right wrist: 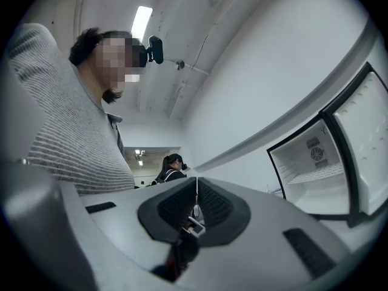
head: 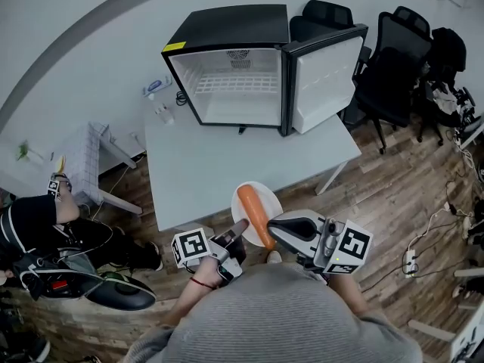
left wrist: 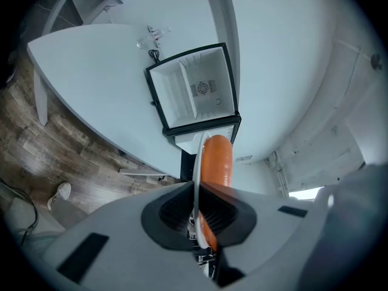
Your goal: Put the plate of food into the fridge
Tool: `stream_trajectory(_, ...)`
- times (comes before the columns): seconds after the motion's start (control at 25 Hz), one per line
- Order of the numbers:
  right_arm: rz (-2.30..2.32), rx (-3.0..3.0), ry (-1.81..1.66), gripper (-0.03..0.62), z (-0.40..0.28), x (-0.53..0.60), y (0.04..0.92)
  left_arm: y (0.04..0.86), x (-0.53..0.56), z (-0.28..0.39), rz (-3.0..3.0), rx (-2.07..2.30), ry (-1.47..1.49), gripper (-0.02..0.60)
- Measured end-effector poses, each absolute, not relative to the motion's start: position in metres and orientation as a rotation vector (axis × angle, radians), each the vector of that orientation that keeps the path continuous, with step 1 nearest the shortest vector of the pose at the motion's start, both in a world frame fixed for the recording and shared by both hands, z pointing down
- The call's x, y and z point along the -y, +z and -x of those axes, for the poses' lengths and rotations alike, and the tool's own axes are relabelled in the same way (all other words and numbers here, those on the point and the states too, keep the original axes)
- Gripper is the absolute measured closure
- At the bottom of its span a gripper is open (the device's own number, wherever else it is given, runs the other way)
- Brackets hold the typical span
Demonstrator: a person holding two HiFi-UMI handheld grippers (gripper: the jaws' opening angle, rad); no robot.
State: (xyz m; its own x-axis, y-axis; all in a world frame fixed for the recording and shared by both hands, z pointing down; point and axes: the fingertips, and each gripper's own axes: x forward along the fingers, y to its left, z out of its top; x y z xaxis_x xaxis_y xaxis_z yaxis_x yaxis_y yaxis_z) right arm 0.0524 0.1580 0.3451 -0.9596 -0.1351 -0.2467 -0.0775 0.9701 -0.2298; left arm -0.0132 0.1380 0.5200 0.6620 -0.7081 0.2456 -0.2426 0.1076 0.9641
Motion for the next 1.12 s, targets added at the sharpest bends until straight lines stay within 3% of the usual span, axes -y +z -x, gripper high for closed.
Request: stream_trajectory(1.12, 0.142, -2.912, -0.367, 0.580, -0.035, -0.072, 0.361, 0.522, -0.036, 0.034, -1.451, 0.854, -0.471, 0.557)
